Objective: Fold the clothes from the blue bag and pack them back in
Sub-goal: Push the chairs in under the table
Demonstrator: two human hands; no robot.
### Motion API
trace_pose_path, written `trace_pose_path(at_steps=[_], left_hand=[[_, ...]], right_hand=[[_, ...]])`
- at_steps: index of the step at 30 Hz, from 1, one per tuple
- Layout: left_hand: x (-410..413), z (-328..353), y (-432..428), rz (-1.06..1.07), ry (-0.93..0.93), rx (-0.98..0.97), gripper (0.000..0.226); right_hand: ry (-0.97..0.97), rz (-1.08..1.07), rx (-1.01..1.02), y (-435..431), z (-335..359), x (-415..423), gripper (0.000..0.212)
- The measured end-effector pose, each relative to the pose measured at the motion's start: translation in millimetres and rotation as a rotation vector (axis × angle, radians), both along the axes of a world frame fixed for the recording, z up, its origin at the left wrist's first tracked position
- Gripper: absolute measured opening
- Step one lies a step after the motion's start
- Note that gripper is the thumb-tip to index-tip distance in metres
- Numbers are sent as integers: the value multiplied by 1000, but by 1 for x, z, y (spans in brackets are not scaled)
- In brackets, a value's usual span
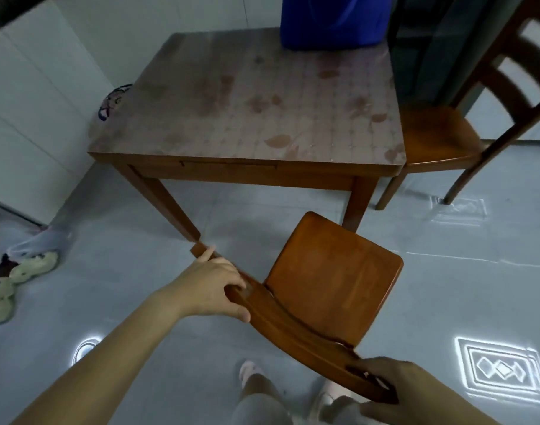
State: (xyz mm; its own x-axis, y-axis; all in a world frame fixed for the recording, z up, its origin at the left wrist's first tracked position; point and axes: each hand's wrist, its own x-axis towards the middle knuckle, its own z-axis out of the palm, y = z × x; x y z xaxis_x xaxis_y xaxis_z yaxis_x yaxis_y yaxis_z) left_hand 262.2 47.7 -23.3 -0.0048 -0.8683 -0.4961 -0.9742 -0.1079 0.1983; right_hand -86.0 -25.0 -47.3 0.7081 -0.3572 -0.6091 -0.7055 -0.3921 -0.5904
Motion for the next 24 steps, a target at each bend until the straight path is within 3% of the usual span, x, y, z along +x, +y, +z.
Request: trace_pose_path(at_steps=[4, 7, 9, 12, 15, 18, 21, 24], left_hand=[[27, -4, -14, -168, -62, 21, 97], [53, -8, -25, -274, -49, 2, 97], [69, -13, -33, -273, -4, -11, 93], [80, -20, -39, -232, 135, -12, 86], [90, -34, -35, -82, 391, -121, 60], [100, -60, -24, 175, 702, -321, 44], [93, -79, -12, 419, 903, -420, 29], [83, -88, -13, 542, 945, -554, 29]], right_hand=[[67, -81, -150, 11, -14, -9, 59], [128, -256, -254, 28, -5, -12, 69], [69, -481, -211, 36, 3, -14, 66], [-214, -954, -105, 57, -2, -16, 77], [-481, -1365, -80, 74, -21, -6, 84], [-698, -1658, -81, 81, -32, 6, 65], [-846, -1769, -84, 81, -44, 12, 39], [-981, -1867, -90, 77, -56, 18, 55]])
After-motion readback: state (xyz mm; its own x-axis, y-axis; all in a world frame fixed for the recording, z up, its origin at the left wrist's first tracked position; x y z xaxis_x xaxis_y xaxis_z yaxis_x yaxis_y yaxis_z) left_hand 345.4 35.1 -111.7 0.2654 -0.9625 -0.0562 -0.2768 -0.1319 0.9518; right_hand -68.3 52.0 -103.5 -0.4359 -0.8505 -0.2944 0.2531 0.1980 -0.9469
